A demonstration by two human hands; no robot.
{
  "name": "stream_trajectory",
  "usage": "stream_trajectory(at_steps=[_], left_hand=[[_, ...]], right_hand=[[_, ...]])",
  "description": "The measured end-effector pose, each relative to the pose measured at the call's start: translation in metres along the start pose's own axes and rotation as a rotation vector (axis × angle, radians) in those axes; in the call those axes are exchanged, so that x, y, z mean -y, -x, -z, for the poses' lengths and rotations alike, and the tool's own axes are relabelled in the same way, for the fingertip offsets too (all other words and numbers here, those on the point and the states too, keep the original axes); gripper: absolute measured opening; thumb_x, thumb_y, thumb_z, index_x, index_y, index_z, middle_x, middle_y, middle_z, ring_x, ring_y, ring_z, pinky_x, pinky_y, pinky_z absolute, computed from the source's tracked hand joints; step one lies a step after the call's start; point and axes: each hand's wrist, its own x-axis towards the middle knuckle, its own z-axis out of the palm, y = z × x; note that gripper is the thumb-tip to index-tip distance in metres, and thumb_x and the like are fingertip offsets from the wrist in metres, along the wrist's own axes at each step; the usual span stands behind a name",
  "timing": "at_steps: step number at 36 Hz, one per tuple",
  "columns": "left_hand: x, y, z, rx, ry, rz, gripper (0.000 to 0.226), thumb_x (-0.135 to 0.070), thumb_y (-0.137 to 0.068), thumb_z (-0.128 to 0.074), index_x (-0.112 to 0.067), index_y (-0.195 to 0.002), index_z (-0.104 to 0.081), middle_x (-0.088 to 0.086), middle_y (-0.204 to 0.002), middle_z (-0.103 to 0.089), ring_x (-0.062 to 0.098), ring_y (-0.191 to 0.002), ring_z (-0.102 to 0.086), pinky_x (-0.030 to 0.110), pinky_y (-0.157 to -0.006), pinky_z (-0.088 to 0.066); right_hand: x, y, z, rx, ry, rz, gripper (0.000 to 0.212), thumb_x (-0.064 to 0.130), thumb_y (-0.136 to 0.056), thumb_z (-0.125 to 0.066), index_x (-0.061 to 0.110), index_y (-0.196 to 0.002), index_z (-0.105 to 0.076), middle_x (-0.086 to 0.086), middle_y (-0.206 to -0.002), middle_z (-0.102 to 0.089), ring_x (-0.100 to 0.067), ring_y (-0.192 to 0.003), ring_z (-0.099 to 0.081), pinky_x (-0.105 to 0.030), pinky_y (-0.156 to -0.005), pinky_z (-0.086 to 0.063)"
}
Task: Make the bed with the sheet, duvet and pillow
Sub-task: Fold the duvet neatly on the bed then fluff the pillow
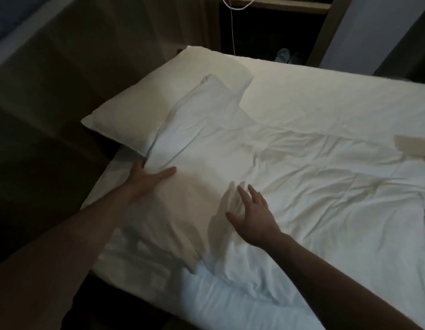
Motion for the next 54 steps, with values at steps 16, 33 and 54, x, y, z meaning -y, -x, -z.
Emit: stream_trajectory(at_steps=[16,33,54], left_hand=[[0.008,-0.025,-0.048,0.663,0.039,0.168,0.092,-0.079,-0.034,-0.08,-0.032,-0.112,-0.067,-0.012,-0.109,-0.073,0.008,-0.1,-0.07,0.028,-0.082,-0.051],[-0.068,0.087,-0.107,0.16,-0.013,-0.151,0.031,-0.012,-0.081,-0.076,-0.029,-0.103,-0.062,-0.021,-0.095,-0.067,0.013,-0.098,-0.061,0.02,-0.082,-0.043],[-0.228,0.352,-0.411,0.223,-0.866,-0.698,0.065,-0.028,-0.075,-0.07,-0.025,-0.13,-0.036,0.004,-0.116,-0.065,0.032,-0.105,-0.065,0.037,-0.081,-0.051]], right_hand=[[-0.027,-0.078,-0.073,-0.022,-0.127,-0.064,0.085,0.071,-0.085,-0.048,0.041,-0.155,-0.009,0.005,-0.165,-0.005,-0.026,-0.152,-0.007,-0.057,-0.118,-0.015],[-0.128,-0.005,0.033,-0.161,-0.529,-0.021,0.072,0.042,-0.088,-0.067,0.029,-0.15,-0.033,0.006,-0.15,-0.039,-0.013,-0.131,-0.047,-0.037,-0.11,-0.042],[-0.368,0.144,0.238,-0.362,-1.184,-0.419,0.029,0.033,-0.099,-0.052,0.026,-0.127,-0.058,-0.002,-0.122,-0.065,-0.025,-0.102,-0.067,-0.04,-0.084,-0.052]])
